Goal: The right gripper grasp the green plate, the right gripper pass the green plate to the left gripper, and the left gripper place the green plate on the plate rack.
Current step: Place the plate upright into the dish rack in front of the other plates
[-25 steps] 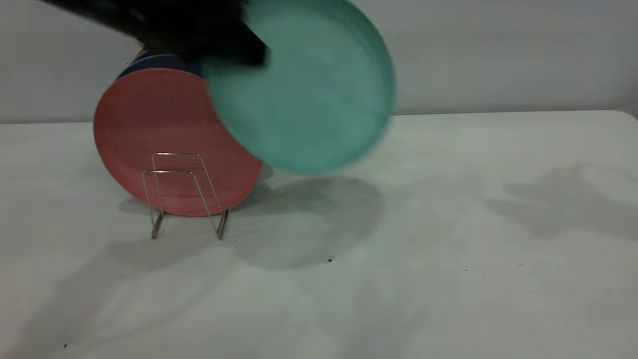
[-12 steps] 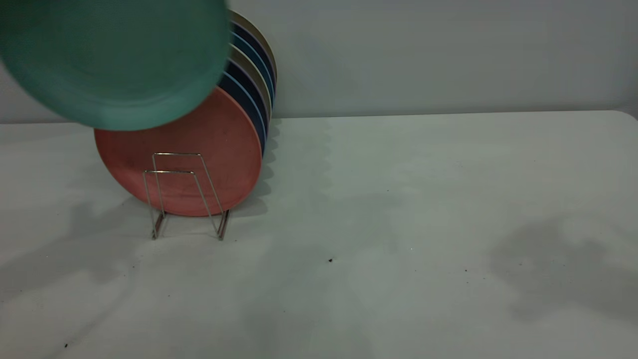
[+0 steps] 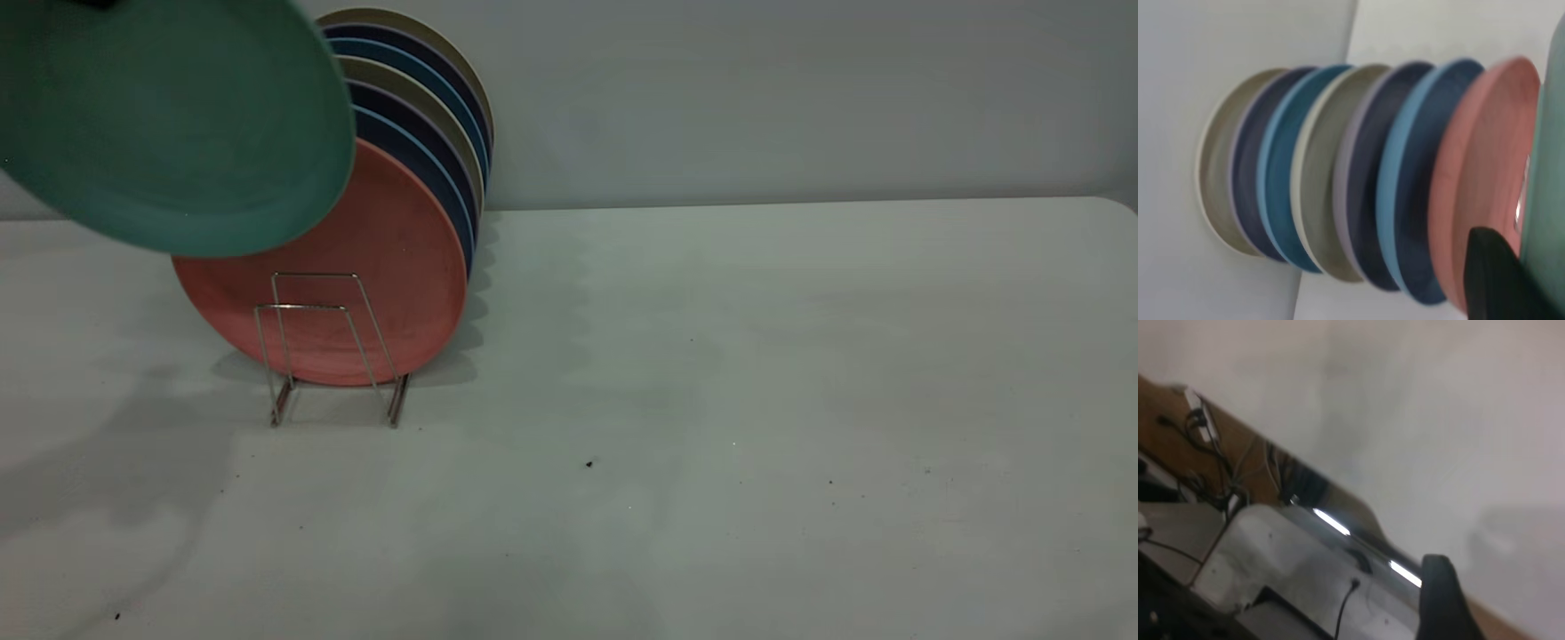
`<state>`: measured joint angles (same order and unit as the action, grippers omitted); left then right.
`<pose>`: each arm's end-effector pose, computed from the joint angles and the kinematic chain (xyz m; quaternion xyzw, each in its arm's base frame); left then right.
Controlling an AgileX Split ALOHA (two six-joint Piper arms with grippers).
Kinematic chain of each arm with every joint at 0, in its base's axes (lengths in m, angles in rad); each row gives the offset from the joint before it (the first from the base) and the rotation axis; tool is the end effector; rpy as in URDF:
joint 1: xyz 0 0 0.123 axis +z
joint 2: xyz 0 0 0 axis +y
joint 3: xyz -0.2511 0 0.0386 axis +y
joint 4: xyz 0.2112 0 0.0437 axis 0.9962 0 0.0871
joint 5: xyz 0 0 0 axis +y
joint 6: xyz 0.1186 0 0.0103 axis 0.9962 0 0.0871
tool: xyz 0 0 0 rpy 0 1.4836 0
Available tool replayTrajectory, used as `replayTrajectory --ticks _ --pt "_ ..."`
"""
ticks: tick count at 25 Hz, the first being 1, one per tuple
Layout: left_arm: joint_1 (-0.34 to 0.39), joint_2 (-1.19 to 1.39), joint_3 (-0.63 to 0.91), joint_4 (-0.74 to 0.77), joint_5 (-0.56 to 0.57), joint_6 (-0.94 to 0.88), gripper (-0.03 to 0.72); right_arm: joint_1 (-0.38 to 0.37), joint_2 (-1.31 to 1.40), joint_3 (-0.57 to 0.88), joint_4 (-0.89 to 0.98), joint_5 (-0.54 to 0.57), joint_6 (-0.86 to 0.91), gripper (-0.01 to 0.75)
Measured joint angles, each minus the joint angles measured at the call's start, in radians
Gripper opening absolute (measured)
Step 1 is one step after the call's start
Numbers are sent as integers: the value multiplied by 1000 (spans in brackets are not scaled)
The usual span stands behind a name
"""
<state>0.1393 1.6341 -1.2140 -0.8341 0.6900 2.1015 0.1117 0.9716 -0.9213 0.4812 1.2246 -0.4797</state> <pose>0.3397 -0.0091 0.2468 0.6031 0.6815 0.0778 0.4072 0.1407 0.0679 0.2874 -0.2427 0.9227 0.1976 0.2248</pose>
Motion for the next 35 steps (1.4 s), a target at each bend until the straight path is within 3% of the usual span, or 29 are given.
replayTrajectory --ticks 5,9,20,35 --pt "-75 0 0 146 -38 0 122 0 -257 224 -56 -30 81 460" --pt "-137 0 0 211 -88 0 122 0 -466 322 -126 -37 176 460" --pt "-165 39 0 214 -137 1 122 0 -817 413 -239 -14 273 460" --pt "-165 94 0 149 -167 1 122 0 -847 416 -288 -16 332 460"
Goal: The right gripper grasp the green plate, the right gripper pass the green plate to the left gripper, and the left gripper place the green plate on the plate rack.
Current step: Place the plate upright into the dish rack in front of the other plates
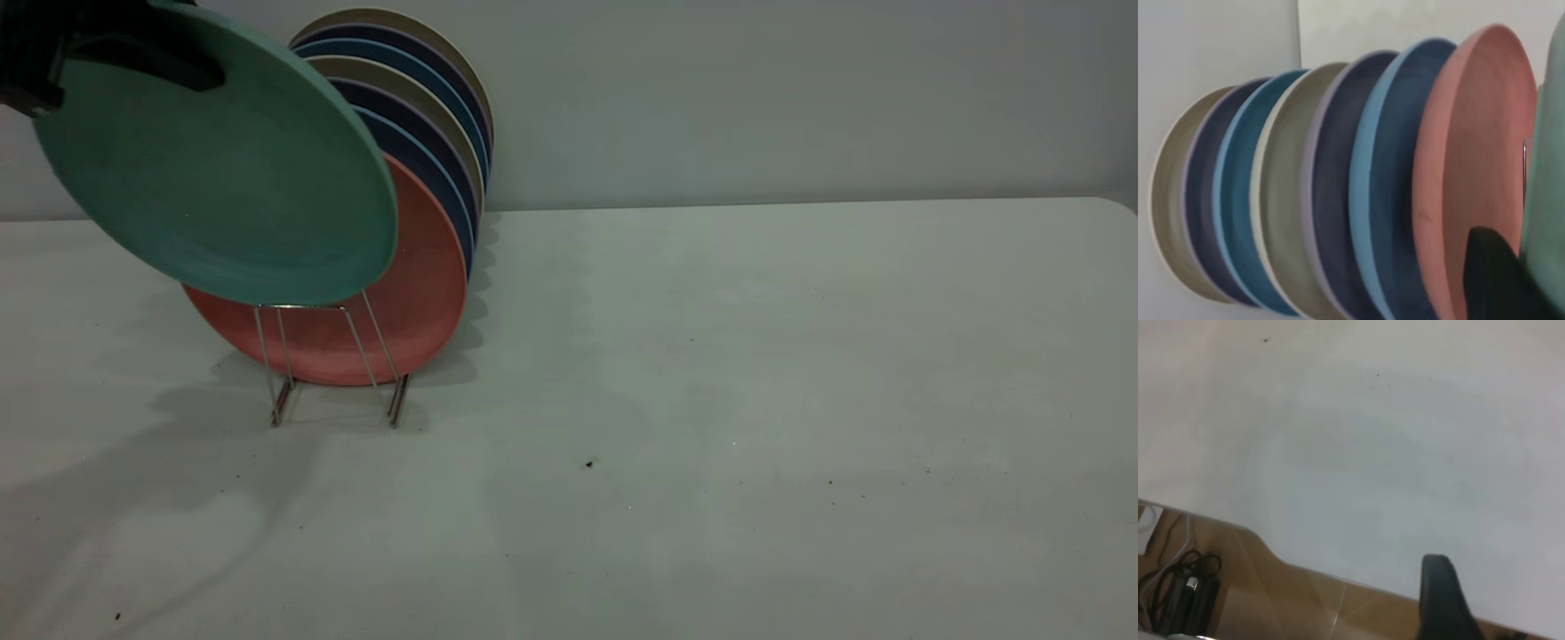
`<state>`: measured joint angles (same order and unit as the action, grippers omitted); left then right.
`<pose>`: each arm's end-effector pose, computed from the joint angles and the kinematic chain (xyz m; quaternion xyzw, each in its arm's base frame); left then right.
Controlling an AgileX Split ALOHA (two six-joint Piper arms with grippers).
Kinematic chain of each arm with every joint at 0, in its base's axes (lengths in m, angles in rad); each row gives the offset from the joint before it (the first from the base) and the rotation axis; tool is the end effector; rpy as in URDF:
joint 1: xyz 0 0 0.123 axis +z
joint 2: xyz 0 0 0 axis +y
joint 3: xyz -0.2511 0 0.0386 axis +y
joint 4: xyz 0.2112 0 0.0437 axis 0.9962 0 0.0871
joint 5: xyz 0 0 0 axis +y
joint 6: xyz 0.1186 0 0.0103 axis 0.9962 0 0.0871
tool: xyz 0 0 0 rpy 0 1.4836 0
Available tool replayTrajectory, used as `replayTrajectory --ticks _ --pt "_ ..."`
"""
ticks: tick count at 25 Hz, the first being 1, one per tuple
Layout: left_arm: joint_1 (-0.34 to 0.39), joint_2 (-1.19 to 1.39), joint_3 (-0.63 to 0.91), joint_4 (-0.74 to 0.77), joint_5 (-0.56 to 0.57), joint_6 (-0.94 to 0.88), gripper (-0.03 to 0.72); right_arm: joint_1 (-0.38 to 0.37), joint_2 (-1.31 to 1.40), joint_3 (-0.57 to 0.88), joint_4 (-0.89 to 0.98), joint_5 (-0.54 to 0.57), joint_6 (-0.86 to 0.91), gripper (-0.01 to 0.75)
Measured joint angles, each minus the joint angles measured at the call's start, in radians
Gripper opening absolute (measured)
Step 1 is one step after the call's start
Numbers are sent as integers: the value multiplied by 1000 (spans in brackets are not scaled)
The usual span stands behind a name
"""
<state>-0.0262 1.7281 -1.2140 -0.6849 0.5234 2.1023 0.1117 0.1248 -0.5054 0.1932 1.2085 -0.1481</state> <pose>0.3565 -0.0470 0.2145 0.6748 0.6325 0.1214 0.3602 0.0199 0.0237 0.2331 -0.1230 0.9025 0.0890 0.4030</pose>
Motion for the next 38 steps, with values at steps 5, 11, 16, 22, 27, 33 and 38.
replayTrajectory --ticks 5,11,16,22,27,33,38 --pt "0 38 0 -7 -14 0 122 0 0 0 -1 0 4 460" --pt "0 71 0 -9 -25 0 122 0 0 0 -5 0 11 460" --pt "0 97 0 -12 -36 0 122 0 0 0 -15 -1 13 460" --pt "0 113 0 -15 -42 0 168 0 0 0 -20 -1 15 460" --pt "0 114 0 -16 -48 0 301 0 0 0 -20 -1 16 460" --pt "0 114 0 -37 -57 0 377 0 0 0 -26 -2 21 460" --pt "0 110 0 -38 -58 -2 379 0 0 0 -31 -5 34 460"
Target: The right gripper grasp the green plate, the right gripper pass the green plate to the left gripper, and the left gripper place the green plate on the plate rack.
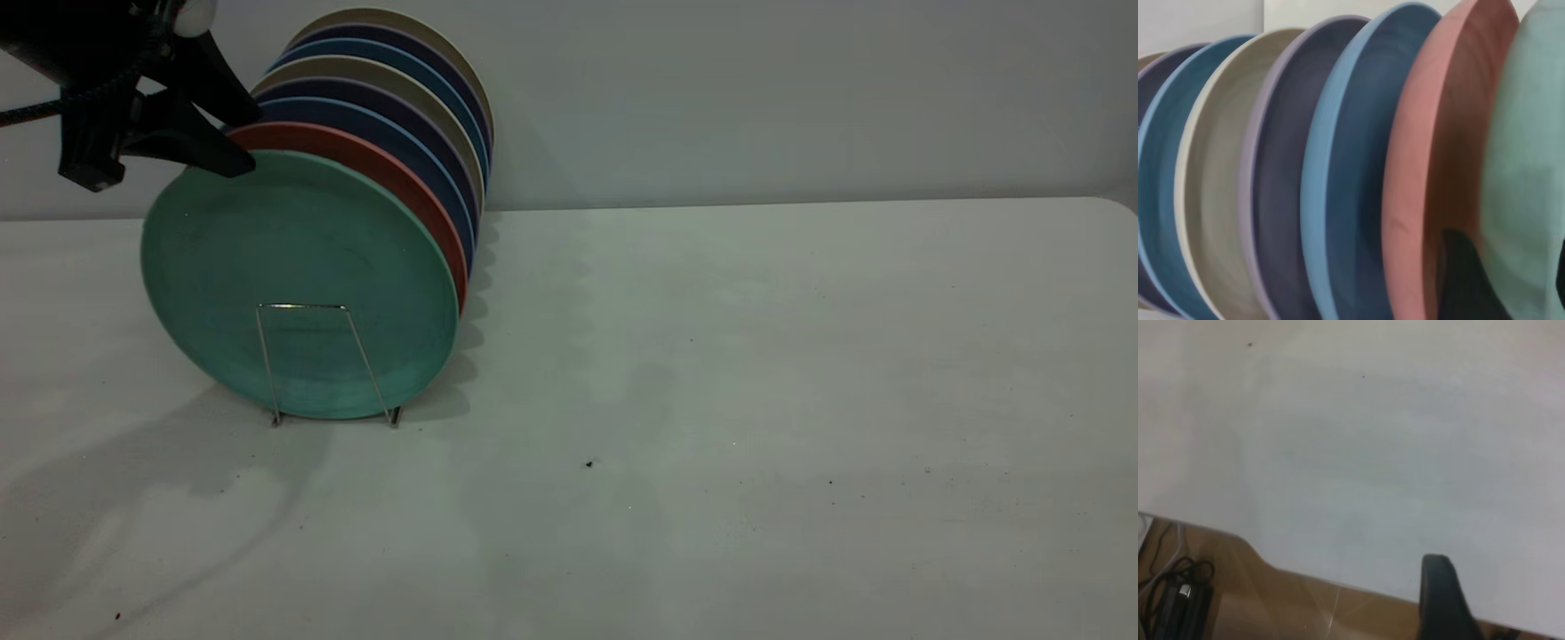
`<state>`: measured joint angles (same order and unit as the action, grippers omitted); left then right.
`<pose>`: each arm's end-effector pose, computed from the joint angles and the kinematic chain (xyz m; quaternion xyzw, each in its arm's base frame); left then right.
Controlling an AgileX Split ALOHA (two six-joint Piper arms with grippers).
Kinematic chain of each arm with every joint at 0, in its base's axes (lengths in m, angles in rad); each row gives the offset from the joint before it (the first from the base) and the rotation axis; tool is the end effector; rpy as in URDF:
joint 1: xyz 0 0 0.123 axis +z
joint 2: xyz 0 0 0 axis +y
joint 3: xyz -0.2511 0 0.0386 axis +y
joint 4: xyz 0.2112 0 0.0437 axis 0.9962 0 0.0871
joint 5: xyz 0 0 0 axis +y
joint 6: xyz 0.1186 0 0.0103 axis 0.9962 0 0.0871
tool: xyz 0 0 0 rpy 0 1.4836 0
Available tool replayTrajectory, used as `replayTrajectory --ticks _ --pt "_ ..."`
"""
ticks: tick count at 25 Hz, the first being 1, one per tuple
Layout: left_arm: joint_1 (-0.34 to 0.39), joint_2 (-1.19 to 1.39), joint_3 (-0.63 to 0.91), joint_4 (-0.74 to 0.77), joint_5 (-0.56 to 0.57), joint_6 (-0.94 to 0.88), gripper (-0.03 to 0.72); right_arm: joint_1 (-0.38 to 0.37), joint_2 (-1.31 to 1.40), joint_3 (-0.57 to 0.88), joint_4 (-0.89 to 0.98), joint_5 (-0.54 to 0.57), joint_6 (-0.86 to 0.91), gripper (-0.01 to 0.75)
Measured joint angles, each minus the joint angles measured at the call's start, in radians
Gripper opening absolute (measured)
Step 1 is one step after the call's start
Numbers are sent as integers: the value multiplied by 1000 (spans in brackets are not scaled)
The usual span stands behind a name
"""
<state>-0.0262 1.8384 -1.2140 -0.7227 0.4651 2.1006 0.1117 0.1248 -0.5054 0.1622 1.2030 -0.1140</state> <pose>0.3703 -0.0451 0.1781 0.6590 0.6625 0.1034 0.3408 0.0210 0.0204 0.2330 -0.1066 0.9047 0.0804 0.4045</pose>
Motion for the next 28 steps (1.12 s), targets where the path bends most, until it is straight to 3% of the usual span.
replayTrajectory --ticks 5,12,15,24,28 --pt "0 -71 0 2 0 -129 379 0 0 0 -10 -4 4 460" --pt "0 -343 0 18 47 -605 379 0 0 33 -73 -61 11 460" --pt "0 -478 0 109 141 -867 379 0 0 34 -86 -63 30 460" --pt "0 -812 41 520 663 -1545 379 0 -64 34 -122 -64 59 460" --pt "0 -952 196 611 697 -1674 379 0 -100 34 -123 -64 59 460"
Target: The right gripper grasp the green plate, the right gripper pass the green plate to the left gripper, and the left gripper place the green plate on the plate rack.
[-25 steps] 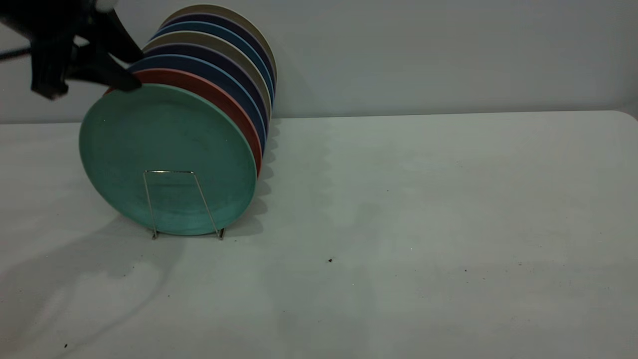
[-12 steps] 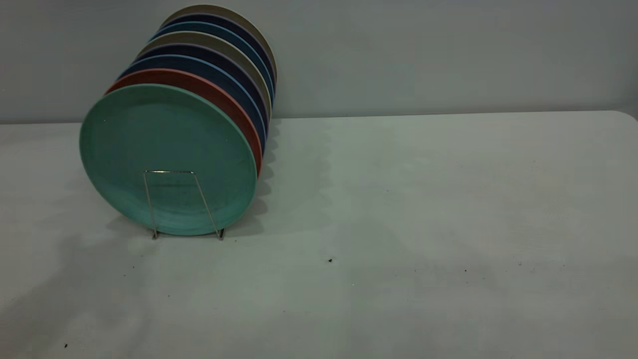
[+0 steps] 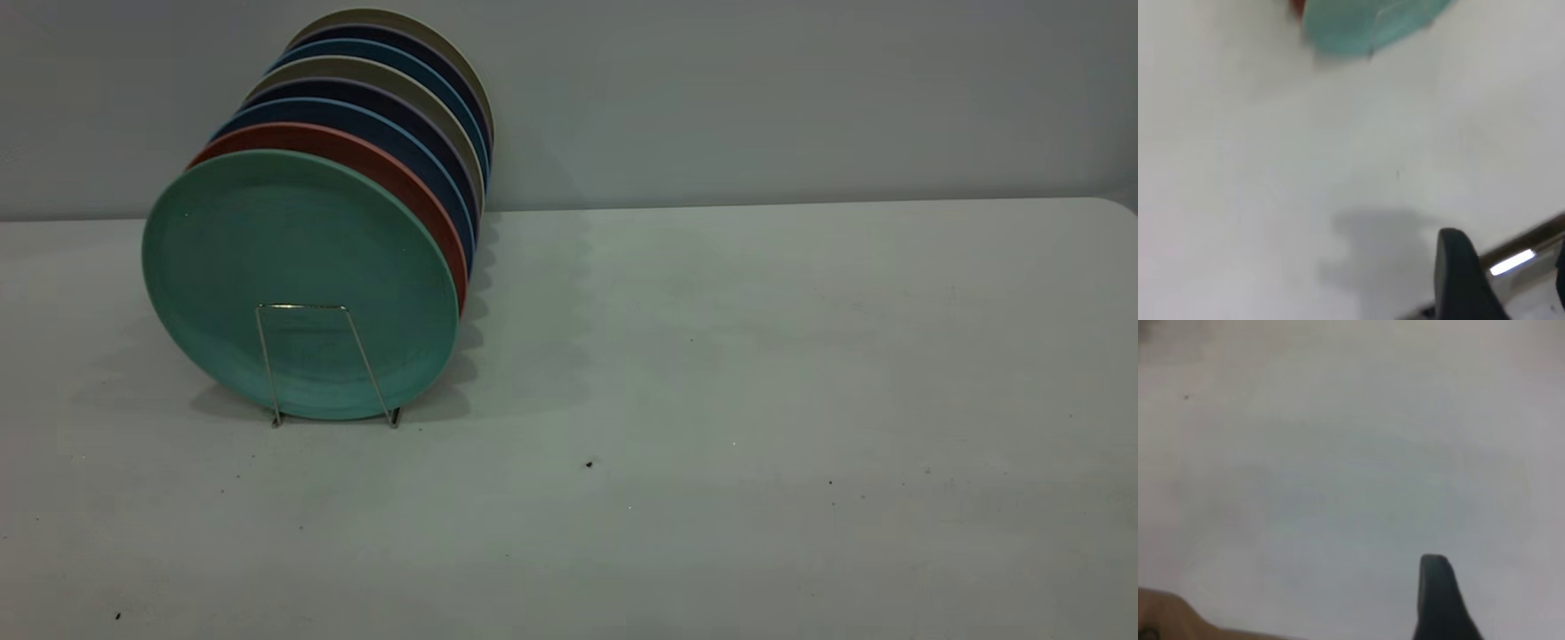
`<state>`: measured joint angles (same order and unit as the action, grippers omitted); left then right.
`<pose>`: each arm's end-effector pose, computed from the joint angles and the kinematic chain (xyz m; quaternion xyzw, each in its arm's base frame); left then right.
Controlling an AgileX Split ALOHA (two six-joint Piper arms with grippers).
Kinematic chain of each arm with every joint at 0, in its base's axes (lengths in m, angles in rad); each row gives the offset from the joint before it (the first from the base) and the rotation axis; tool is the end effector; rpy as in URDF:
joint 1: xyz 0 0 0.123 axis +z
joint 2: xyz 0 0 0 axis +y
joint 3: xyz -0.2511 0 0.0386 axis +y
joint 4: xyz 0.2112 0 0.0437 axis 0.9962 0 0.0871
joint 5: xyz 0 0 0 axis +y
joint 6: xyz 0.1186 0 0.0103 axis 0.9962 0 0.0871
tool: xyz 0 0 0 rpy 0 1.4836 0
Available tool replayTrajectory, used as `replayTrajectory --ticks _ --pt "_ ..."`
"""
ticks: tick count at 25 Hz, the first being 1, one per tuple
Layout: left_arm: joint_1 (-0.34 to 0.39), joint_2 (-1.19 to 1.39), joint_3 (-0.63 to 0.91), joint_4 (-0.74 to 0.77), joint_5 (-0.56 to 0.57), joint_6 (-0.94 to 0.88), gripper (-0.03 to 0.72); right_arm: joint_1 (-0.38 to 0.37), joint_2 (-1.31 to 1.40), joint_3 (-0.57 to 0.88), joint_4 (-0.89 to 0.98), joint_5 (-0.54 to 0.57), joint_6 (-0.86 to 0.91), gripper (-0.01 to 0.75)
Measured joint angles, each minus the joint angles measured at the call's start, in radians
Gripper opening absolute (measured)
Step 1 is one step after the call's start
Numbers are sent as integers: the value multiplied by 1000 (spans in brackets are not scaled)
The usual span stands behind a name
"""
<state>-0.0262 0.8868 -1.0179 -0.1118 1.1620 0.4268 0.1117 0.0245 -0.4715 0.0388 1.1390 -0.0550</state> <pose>0.1442 -0.0160 0.3172 0.2081 0.9267 0.0068 0.3129 0.0187 0.0063 0.2308 -0.0747 0.8823 0.0325 0.4636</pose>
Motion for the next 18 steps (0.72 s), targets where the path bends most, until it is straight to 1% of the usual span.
replayTrajectory --ticks 5,9,13,18 --pt "0 -194 279 12 -25 -130 381 0 -31 0 0 1 1 460" --pt "0 -358 441 20 -55 -222 424 0 -40 0 0 1 1 460" --pt "0 -514 517 30 -54 -261 477 0 -42 0 0 1 1 460" --pt "0 -679 531 53 -47 -316 487 0 -42 0 0 1 1 460"
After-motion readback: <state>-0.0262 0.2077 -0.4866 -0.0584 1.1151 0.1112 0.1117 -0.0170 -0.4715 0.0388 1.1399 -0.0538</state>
